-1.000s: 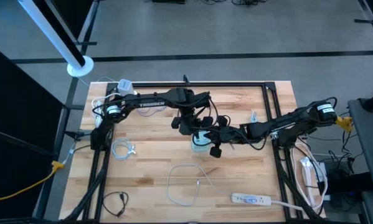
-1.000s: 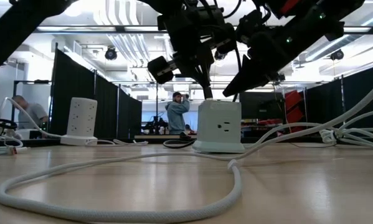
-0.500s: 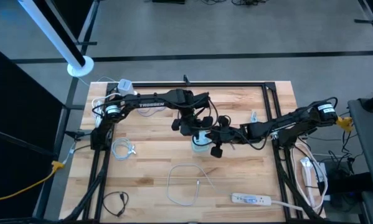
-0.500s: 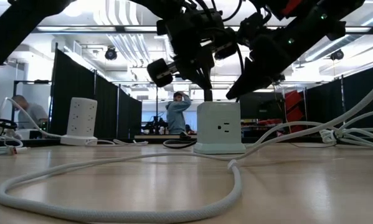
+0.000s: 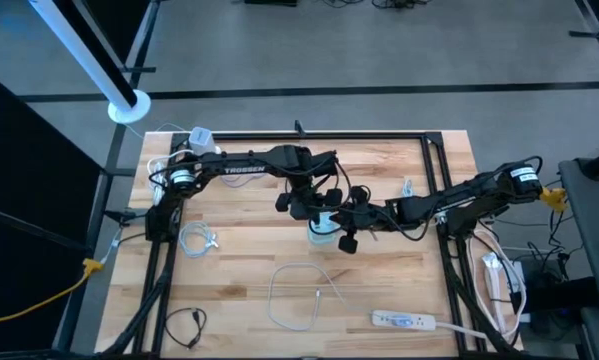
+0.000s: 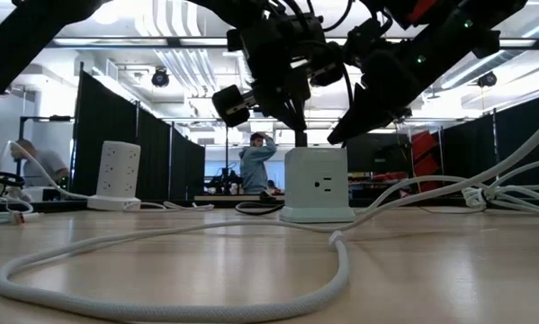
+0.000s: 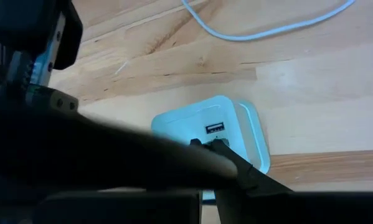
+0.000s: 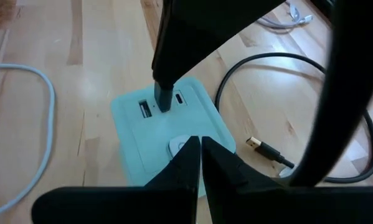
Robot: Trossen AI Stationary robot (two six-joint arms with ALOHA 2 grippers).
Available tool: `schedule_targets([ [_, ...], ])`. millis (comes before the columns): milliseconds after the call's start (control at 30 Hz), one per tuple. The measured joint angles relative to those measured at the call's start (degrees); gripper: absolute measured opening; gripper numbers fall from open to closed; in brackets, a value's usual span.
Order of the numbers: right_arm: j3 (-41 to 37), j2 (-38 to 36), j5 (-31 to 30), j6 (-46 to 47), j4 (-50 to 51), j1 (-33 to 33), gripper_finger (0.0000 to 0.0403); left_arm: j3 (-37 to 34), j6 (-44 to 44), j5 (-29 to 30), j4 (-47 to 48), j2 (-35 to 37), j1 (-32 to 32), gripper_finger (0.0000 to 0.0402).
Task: Insert USB
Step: Insert the top black charger cable into the green outlet extension
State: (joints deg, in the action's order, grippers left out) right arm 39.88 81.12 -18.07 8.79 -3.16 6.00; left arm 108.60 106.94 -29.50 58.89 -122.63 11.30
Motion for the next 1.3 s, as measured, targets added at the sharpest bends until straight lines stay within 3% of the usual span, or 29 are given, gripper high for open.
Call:
schedule_targets([
  [967,0.0,-2.78,0.17,-1.36,-0.66,0.26,0.0,-0.7,-2.0,-2.18,-0.74,-0.85,0.09,0.0008],
  [1300,-0.02,0.11,2.17,-1.37,-2.21,0.37,0.0,-2.49,-3.48,-2.4,-1.55,-0.72,0.09,0.0008],
])
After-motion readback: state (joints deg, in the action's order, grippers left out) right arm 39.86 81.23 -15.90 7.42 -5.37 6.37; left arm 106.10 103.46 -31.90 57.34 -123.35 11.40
